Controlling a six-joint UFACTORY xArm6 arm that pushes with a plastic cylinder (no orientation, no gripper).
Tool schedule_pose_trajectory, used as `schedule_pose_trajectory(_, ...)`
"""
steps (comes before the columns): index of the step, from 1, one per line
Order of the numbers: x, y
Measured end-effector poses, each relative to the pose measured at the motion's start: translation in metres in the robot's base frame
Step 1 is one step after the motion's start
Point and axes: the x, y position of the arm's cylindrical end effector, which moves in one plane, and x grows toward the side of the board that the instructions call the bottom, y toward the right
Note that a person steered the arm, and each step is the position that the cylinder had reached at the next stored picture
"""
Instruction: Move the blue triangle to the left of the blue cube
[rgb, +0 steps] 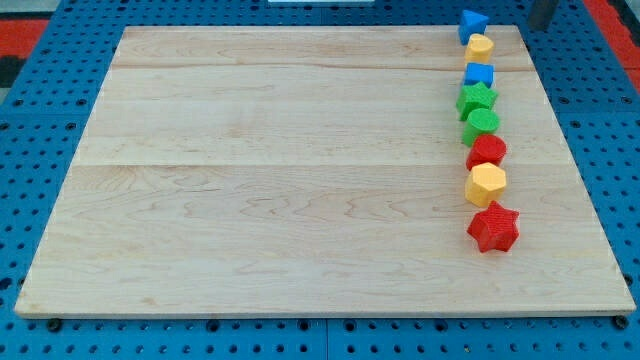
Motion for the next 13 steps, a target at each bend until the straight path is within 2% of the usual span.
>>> schedule_pose_trajectory(3,0.001,-0.118)
schedule_pose_trajectory(5,0.005,-0.274)
schedule_pose_trajectory(6,0.018,-0.272)
schedule_pose_trajectory(7,0.001,-0.256)
schedule_pose_trajectory(9,0.012,-0.211)
schedule_pose_trajectory(11,0.022,-0.209)
schedule_pose_trajectory(13,0.061,-0.208)
